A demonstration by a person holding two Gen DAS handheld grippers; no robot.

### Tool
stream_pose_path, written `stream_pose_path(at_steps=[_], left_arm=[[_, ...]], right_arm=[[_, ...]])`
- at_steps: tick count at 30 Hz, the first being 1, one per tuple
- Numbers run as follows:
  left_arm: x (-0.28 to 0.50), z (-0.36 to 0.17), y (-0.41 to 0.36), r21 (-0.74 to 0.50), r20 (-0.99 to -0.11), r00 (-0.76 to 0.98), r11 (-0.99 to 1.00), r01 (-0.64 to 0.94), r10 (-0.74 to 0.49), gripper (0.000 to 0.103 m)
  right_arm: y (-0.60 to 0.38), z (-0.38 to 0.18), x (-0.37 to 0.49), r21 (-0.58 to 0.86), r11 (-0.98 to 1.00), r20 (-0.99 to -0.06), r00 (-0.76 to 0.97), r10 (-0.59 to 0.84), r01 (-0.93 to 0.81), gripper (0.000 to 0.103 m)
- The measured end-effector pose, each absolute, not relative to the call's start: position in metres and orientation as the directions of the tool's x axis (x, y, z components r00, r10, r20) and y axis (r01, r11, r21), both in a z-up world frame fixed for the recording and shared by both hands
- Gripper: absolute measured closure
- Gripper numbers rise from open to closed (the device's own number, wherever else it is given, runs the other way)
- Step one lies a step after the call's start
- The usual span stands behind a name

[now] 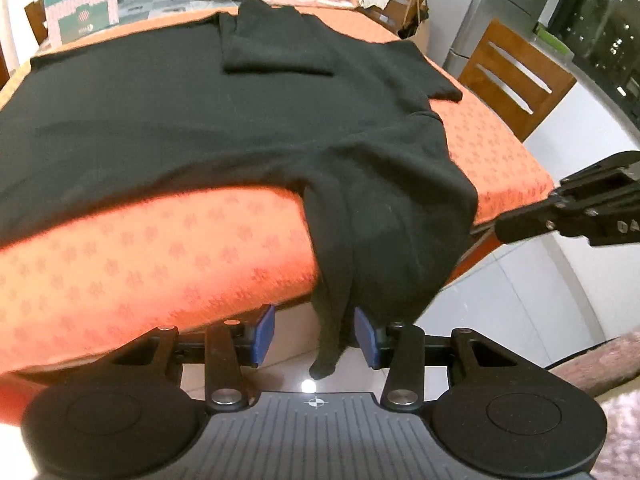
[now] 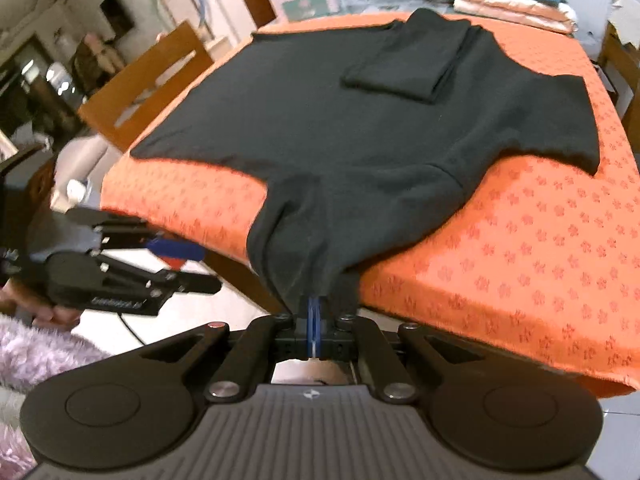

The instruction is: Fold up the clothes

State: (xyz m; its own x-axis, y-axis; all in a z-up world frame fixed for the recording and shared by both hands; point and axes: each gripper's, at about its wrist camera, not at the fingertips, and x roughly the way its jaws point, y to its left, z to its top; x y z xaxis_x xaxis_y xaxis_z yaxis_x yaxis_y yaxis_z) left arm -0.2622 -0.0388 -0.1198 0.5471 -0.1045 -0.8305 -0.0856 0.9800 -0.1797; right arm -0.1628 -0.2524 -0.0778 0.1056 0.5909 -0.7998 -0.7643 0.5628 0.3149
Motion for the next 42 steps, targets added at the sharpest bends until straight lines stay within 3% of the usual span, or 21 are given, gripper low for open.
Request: stream_pose_path(at_steps=[3,7,10,18,20,22,27,37,42], left_arm=[[-0.259,-0.133,-0.045,-0.177,-0.826,0.554,0.981,-0.082,-0.103,0.055],[-0.253,-0.157,-0.054,-0.155,-0.824,0.560,0.985,-0.072,-0.089,0.055],[-0.249,-0.179,-0.065,-0.119,-0.823,0.565,0.991,-0.059,-0.065,0.056],[-0.234,-0.226,-0.083,-0.034,-0.815,0.578,0.990,-0.134,0.050,0.057],[-0.231,-0.234,-0.086,-0.025,-0.816,0.574,0.988,-0.153,0.068,0.068],[-0.233,-0.237,-0.088,-0.029,-0.817,0.573,0.987,-0.157,0.067,0.096],[-0.257,-0.214,-0.091,-0.099,-0.801,0.598,0.992,-0.081,-0.031,0.096],[-0.309,-0.091,-0.069,-0.403,-0.682,0.585,0.893,0.201,-0.440,0.096],[-0.301,-0.047,-0.036,-0.526,-0.591,0.615,0.827,0.198,-0.522,0.096]], right_arm=[[-0.260,-0.083,-0.169,0.276,0.559,-0.810,0.124,0.573,-0.782,0.098],[-0.267,-0.101,-0.170,0.229,0.581,-0.815,0.172,0.553,-0.781,0.072],[-0.267,-0.125,-0.170,0.211,0.587,-0.813,0.193,0.549,-0.782,0.066],[-0.254,-0.168,-0.184,0.172,0.558,-0.820,0.196,0.538,-0.812,0.065],[-0.258,-0.169,-0.188,0.170,0.558,-0.819,0.199,0.538,-0.812,0.065],[-0.264,-0.169,-0.191,0.169,0.562,-0.820,0.200,0.536,-0.810,0.065],[-0.279,-0.160,-0.190,0.178,0.580,-0.816,0.211,0.539,-0.795,0.065],[-0.306,-0.128,-0.195,0.363,0.455,-0.690,0.094,0.718,-0.813,0.064],[-0.316,-0.109,-0.198,0.499,0.372,-0.575,0.022,0.818,-0.783,0.048]])
